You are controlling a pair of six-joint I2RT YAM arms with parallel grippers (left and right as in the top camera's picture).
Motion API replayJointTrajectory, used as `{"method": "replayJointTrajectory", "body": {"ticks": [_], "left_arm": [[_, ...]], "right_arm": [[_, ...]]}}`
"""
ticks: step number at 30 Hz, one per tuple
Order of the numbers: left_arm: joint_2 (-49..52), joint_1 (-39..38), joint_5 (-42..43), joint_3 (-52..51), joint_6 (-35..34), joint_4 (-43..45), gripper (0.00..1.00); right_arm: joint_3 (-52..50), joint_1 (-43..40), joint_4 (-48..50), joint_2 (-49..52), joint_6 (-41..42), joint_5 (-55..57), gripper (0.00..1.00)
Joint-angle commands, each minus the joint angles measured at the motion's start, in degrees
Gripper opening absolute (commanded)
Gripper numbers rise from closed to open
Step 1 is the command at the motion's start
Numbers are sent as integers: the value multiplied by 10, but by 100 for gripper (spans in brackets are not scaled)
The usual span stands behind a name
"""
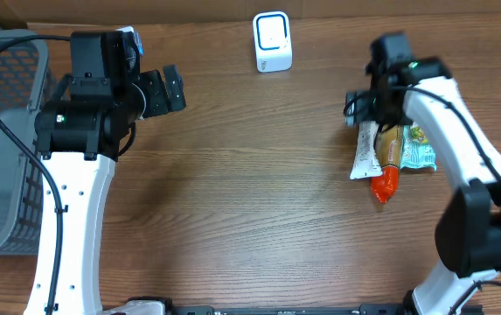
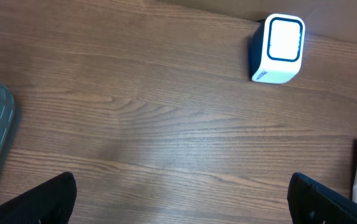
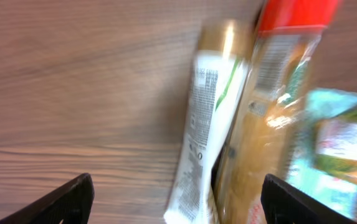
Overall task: Scan the item barcode
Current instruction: 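Carry the lotion tube right and set it beside the spaghetti pack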
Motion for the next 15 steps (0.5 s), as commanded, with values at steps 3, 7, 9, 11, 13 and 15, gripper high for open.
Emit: {"method": "replayJointTrajectory", "body": {"ticks": [3,7,9,11,13,15], "left_arm": [[0,-2,-7,5,-7,1,99],[0,-2,-7,5,-7,0,100],[0,-2,-7,5,-7,1,100],[0,-2,-7,5,-7,1,100],[0,-2,-7,5,-7,1,99],[0,-2,-7,5,-7,1,99]], "right_arm": [[124,-1,-61,-113,3,-4,92],[175,-1,-91,-184,3,-6,100],[180,-1,-87,-231,3,-5,100],[180,-1,-87,-260,3,-5,100],[180,-1,-87,-285,3,-5,100],[180,-1,-87,-303,3,-5,100]]}}
